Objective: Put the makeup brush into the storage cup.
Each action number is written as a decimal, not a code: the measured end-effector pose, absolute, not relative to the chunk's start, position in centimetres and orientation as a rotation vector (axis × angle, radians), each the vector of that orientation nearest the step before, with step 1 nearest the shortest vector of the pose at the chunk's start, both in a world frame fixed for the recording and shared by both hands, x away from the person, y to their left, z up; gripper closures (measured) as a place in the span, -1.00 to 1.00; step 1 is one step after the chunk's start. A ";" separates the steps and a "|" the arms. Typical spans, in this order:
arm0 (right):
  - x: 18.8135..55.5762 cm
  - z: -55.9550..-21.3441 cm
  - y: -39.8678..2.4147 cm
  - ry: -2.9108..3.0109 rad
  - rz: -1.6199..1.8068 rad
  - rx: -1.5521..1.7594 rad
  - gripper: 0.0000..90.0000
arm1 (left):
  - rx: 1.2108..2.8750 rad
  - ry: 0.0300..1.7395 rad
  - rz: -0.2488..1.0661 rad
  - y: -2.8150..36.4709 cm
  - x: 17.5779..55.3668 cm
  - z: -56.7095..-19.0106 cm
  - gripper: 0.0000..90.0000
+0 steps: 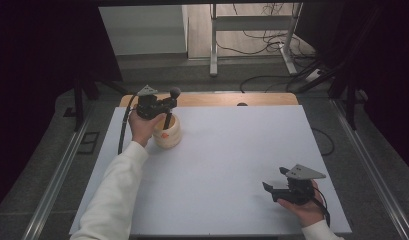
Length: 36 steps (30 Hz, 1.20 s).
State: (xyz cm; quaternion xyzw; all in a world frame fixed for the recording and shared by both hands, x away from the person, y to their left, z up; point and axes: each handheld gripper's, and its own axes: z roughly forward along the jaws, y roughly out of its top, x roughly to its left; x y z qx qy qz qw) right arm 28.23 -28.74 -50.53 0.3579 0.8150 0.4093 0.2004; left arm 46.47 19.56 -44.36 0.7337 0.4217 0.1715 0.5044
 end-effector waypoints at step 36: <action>28.2 -50.5 -28.6 2.282 1.143 0.991 -0.62 | 1.826 1.002 0.381 20.3 42.3 -42.4 -0.89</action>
